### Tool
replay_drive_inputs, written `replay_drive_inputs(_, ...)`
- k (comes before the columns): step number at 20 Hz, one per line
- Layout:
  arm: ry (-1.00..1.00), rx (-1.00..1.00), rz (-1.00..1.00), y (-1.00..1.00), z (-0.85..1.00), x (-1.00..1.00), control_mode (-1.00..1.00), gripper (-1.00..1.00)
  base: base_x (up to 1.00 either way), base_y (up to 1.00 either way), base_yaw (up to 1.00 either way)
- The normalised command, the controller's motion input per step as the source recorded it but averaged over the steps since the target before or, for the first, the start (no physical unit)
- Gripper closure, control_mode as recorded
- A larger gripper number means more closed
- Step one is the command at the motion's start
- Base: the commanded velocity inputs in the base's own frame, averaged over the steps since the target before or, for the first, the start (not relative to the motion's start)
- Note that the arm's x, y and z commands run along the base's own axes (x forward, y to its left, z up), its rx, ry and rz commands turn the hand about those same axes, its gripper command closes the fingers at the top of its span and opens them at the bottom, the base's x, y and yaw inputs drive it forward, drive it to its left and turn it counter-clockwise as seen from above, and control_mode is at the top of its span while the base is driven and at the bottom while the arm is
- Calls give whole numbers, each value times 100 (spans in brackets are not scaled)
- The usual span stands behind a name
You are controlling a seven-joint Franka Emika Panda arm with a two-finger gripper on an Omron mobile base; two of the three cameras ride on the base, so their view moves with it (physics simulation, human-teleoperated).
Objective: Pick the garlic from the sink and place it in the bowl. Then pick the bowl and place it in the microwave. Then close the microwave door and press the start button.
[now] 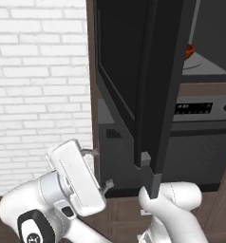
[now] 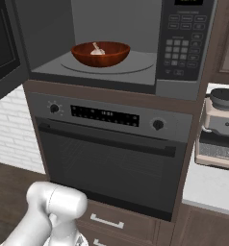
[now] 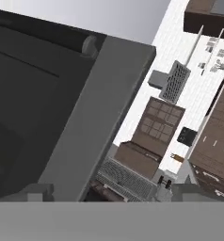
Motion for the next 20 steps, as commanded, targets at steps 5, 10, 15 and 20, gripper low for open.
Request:
replay_drive_inputs(5,-10,14,5,-32,52,-7,-100,-100,0,0,0)
replay_drive_inputs(10,-10,18,15,-54,29,0,-100,-100,0,0,0)
replay_drive_inputs(15,-11,20,21,-78,6,0,-100,-100,0,0,0)
replay_drive_inputs(20,-13,23,24,-93,1,0,-100,-100,0,0,0)
